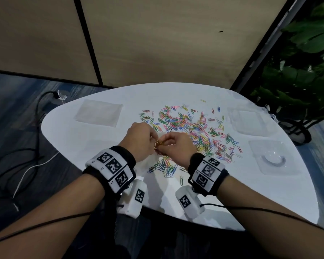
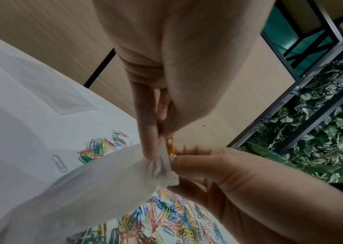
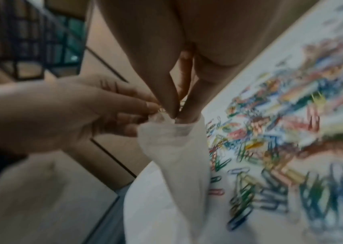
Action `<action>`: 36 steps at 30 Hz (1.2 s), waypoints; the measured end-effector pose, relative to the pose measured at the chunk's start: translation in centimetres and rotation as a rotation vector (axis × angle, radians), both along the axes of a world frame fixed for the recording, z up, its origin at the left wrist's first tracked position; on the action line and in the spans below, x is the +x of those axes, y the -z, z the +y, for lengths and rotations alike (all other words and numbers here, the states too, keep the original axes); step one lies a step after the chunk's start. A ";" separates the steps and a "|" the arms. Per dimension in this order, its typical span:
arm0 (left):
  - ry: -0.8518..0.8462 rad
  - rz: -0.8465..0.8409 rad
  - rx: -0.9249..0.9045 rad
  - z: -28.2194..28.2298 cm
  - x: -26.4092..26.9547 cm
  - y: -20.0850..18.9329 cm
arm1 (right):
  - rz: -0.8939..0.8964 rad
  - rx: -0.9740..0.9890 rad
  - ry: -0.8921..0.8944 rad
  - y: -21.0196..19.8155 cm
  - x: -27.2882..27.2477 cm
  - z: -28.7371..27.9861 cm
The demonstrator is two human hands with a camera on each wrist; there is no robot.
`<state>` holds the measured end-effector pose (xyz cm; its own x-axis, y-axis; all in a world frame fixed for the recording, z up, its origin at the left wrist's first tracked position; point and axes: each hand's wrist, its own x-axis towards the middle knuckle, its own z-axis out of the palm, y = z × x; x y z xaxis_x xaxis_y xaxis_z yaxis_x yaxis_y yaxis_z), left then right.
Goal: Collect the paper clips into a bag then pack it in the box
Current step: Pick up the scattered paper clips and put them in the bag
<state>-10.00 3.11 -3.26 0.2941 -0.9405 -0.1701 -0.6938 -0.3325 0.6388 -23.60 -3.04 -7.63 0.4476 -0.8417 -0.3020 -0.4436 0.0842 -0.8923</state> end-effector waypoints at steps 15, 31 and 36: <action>-0.037 -0.003 0.029 0.5 1.1 -0.6 | 0.085 -0.282 -0.413 -2.4 -2.0 -1.3; -0.050 -0.052 0.074 0.7 2.1 -1.1 | 0.737 -0.251 -0.399 7.0 -7.5 -1.4; -0.054 -0.049 0.077 0.8 2.4 -0.9 | 0.661 -0.341 -0.397 7.3 -5.5 -1.7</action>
